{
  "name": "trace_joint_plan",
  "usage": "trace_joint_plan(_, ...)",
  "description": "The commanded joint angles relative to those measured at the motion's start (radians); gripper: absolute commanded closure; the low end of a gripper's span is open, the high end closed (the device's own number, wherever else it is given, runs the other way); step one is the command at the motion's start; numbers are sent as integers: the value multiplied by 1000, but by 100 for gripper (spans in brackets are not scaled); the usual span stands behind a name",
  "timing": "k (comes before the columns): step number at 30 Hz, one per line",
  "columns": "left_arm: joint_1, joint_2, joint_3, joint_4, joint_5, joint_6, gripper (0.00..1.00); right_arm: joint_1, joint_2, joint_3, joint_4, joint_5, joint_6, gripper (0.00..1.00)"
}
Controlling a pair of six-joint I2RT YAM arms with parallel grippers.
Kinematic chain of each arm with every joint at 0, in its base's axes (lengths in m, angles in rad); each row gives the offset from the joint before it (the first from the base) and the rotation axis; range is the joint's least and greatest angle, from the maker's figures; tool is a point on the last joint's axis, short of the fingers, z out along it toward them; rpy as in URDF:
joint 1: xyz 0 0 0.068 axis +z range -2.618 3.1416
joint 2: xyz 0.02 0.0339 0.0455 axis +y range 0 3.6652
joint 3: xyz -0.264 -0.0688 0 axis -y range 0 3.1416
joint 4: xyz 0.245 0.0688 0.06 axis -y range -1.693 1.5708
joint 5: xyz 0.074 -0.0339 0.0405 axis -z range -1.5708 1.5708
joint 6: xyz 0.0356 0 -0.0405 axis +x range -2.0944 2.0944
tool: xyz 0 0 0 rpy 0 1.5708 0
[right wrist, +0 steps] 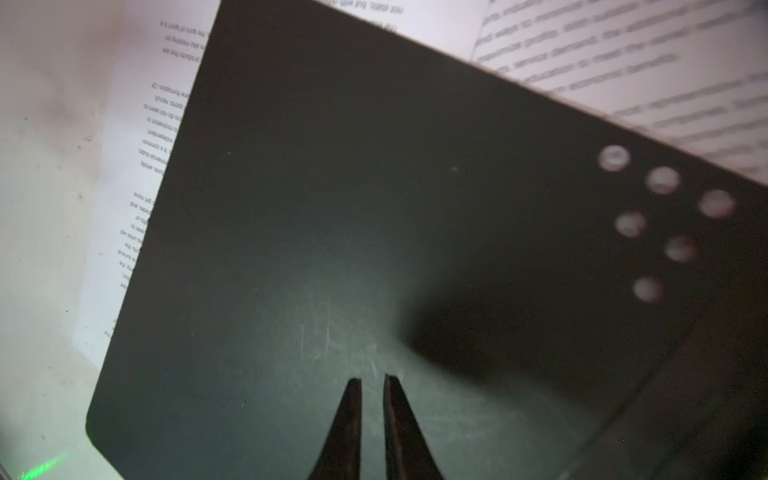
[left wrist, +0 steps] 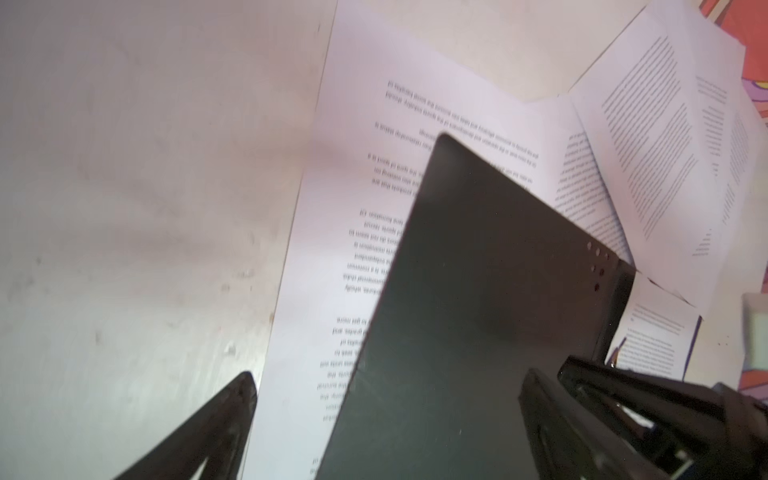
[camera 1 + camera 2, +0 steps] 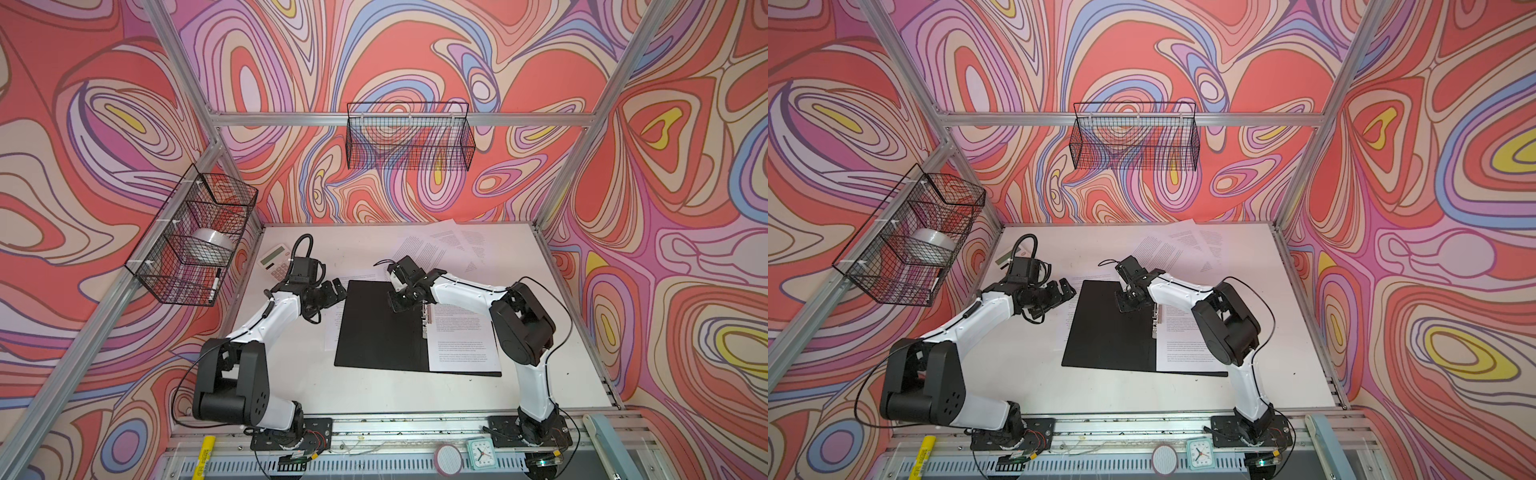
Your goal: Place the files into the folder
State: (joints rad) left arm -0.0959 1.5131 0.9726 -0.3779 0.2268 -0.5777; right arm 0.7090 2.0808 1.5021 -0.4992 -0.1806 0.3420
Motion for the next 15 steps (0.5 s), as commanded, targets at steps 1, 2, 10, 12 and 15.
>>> trace_joint_plan(1, 25, 102, 105, 66, -41, 85, 3, 13, 42, 41, 3, -24, -27, 88)
trace_joint_plan(2, 25, 130, 131, 81, -39, 112, 3, 13, 49, 43, 2, -25, -30, 87)
trace_joint_plan(10, 84, 394, 392, 54, 57, 243, 4, 15, 64, 17, 14, -66, -24, 88)
trace_joint_plan(12, 96, 464, 481, -12, 69, 265, 4, 15, 65, 15, 13, -76, -25, 88)
trace_joint_plan(15, 108, 542, 566, -68, 104, 272, 4, 15, 65, 8, 13, -90, -27, 88)
